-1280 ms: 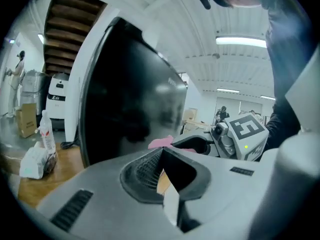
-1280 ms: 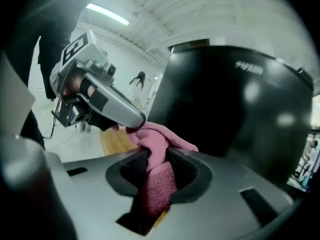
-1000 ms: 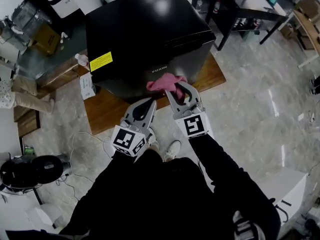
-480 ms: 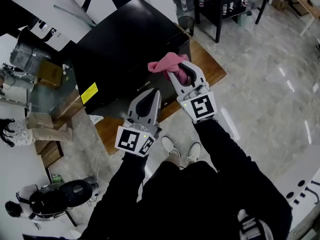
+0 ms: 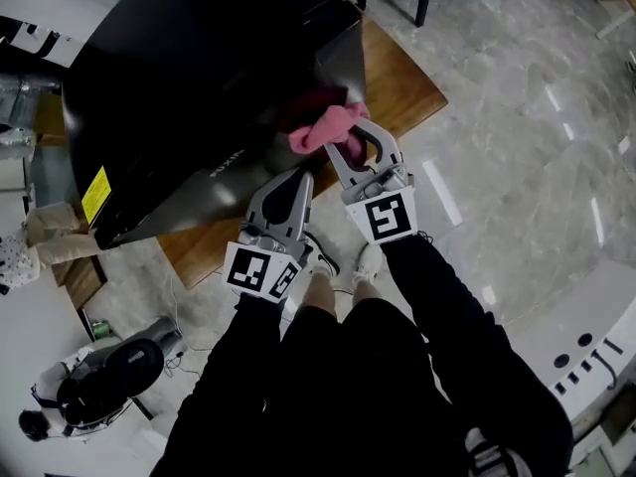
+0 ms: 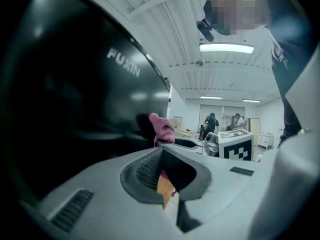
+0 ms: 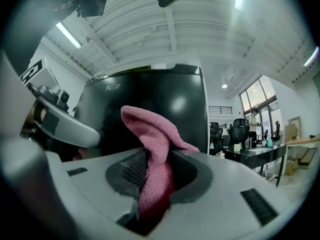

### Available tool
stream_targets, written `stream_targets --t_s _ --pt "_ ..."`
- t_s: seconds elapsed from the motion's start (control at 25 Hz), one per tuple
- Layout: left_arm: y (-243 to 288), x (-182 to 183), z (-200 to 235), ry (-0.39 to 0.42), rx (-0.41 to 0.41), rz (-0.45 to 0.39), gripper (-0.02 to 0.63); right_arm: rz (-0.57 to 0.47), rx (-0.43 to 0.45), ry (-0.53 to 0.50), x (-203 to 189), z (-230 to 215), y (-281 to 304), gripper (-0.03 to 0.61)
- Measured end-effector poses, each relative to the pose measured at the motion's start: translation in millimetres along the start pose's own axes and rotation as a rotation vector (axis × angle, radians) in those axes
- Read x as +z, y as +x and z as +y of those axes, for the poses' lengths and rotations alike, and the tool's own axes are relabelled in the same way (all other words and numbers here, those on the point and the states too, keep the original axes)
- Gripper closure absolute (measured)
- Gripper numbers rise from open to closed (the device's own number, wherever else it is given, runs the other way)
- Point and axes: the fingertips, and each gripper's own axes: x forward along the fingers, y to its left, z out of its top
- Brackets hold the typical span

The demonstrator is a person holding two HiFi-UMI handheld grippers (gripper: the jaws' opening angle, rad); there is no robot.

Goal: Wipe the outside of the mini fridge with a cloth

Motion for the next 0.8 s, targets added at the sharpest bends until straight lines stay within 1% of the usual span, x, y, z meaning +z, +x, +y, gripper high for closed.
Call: stream_targets --t_s 0.2,0.36,0.48,0.6,0.72,0.8 --pt "14 -64 20 -0.089 0.016 0.054 0.609 0.075 0.003 0.014 -70 9 5 0.466" --pt "30 -113 31 -0.143 0.041 0.115 0.609 0.149 -0.003 0.098 -126 11 7 0.468" --pt "47 -143 35 -0.153 0.037 0.154 0.609 0.187 -0.015 0.129 -162 13 11 0.466" --pt "55 -165 39 -0.165 0.031 0.186 0.609 0.228 -0.009 0.154 -192 20 14 0.466" --pt "58 -185 37 -0.149 0.016 0.223 0.609 0.313 0.017 0.180 -220 27 10 0.466" --pt "60 -196 36 -0.137 0.020 0.249 0.609 0.370 0.028 0.199 -236 28 6 0.466"
